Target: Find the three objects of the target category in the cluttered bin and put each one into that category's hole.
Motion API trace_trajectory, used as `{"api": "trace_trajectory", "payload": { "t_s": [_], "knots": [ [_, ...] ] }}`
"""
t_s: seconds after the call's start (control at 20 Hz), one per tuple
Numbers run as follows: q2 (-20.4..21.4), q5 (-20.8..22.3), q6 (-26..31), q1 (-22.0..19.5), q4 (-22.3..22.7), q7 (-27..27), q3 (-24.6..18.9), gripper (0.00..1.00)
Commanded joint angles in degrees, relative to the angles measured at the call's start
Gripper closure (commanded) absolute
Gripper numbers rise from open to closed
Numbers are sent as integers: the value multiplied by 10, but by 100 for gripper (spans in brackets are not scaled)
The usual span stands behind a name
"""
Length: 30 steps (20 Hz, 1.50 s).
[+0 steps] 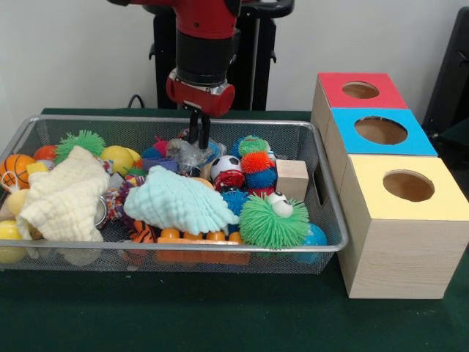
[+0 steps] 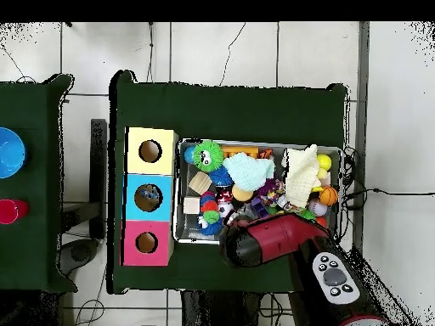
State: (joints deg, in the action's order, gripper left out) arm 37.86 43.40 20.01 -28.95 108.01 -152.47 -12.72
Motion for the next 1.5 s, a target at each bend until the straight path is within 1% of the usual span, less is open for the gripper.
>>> {"api": "trace_trajectory", "payload": {
  "t_s": [0.05, 0.15, 0.25, 0.3, 0.4, 0.5, 0.65, 0.75, 0.9, 1.05, 1.15, 1.25, 1.4, 1.5],
  "knots": [
    [69, -66, 30, -30, 14, 51, -76, 100],
    [120, -114, 88, -31, 31, 69, -94, 100],
    [153, -155, 139, -36, 36, 89, -109, 100],
    [167, -168, 154, -37, 38, 96, -113, 100],
    [183, -192, 185, -38, 37, 105, -119, 100],
    [191, -209, 206, -41, 34, 114, -125, 100],
    [195, -220, 230, -41, 23, 123, -129, 100],
    [189, -217, 226, -38, 19, 119, -130, 100],
    [170, -205, 196, -32, 20, 93, -126, 100],
    [161, -206, 177, -20, 29, 66, -123, 100],
    [152, -208, 161, -1, 29, 34, -116, 100],
    [132, -210, 132, 23, 27, -5, -106, 100],
    [100, -209, 86, 71, 15, -70, -77, 100],
    [87, -218, 73, 99, 3, -97, -60, 100]
  ]
}}
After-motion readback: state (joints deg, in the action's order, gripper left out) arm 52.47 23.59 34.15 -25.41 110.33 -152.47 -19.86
